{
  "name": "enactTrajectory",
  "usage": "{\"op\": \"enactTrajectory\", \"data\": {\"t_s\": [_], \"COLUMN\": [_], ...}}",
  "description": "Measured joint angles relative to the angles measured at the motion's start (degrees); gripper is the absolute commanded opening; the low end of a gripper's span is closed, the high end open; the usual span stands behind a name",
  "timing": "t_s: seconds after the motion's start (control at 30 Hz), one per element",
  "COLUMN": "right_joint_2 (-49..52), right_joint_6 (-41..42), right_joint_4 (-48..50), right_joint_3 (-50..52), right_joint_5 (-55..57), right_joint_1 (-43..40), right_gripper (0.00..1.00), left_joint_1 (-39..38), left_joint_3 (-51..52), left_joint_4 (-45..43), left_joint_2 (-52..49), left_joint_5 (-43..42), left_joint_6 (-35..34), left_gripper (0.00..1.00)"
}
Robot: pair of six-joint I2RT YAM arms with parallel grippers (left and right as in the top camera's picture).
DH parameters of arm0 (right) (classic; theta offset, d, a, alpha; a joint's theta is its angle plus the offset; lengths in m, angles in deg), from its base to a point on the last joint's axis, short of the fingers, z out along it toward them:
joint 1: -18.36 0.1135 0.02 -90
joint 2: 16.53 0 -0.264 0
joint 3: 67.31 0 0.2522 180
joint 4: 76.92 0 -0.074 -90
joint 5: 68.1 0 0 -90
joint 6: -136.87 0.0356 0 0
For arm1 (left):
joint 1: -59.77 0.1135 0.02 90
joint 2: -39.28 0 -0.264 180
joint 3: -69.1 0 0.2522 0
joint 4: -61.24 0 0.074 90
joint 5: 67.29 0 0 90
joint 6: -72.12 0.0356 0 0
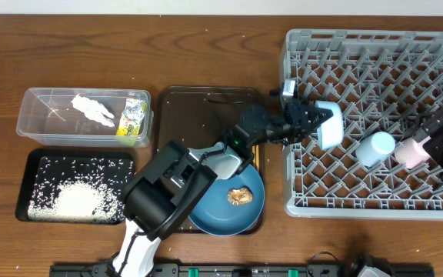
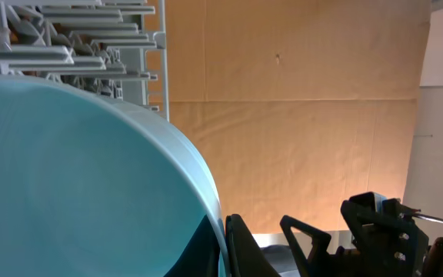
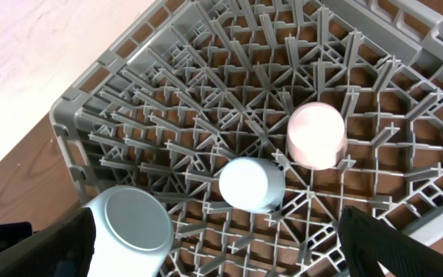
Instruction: Sort waste into correct bins and load items into the dishwasher rack
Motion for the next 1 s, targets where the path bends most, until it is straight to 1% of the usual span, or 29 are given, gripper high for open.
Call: {"op": "enactTrajectory", "data": {"t_s": [0.07, 0.1, 0.13, 0.2, 0.23, 0.37, 0.43, 0.6, 0.63, 0.77, 0.87, 1.0], "right_joint_2": [0.0, 0.0, 0.0, 0.0, 0.0, 0.0, 0.0, 0.0, 0.0, 0.0, 0.0, 0.0], "right_joint_6": [0.0, 0.0, 0.0, 0.0, 0.0, 0.0, 0.0, 0.0, 0.0, 0.0, 0.0, 0.0], "right_joint_4": [0.0, 0.0, 0.0, 0.0, 0.0, 0.0, 0.0, 0.0, 0.0, 0.0, 0.0, 0.07], "right_joint_3": [0.0, 0.0, 0.0, 0.0, 0.0, 0.0, 0.0, 0.0, 0.0, 0.0, 0.0, 0.0], "right_joint_5": [0.0, 0.0, 0.0, 0.0, 0.0, 0.0, 0.0, 0.0, 0.0, 0.0, 0.0, 0.0], "right_joint_1": [-0.02, -0.02, -0.02, -0.02, -0.02, 0.0, -0.02, -0.02, -0.02, -0.02, -0.02, -0.02], "right_gripper": [0.94, 0.94, 0.94, 0.94, 0.94, 0.94, 0.94, 0.94, 0.94, 0.94, 0.94, 0.94], "left_joint_1": [0.5, 0.76, 1.18, 1.97, 2.36, 3.8, 4.42, 6.32, 6.78, 8.96, 10.6, 13.0], "left_joint_3": [0.0, 0.0, 0.0, 0.0, 0.0, 0.0, 0.0, 0.0, 0.0, 0.0, 0.0, 0.07], "left_joint_4": [-0.02, 0.02, -0.02, 0.04, 0.07, 0.48, 0.85, 0.87, 0.9, 2.08, 7.45, 19.04], "left_joint_2": [0.0, 0.0, 0.0, 0.0, -0.02, -0.07, -0.07, -0.07, -0.07, -0.07, -0.07, -0.04], "left_joint_5": [-0.52, -0.92, -1.55, -2.32, -2.78, -4.5, -5.42, -8.07, -8.74, -10.99, -12.46, -13.9], "left_joint_6": [0.68, 0.94, 1.49, 2.03, 2.21, 2.97, 3.58, 4.66, 4.76, 5.49, 7.43, 12.44], "left_gripper": [0.17, 0.28, 0.37, 0.47, 0.5, 0.55, 0.59, 0.62, 0.65, 0.66, 0.68, 0.71]}}
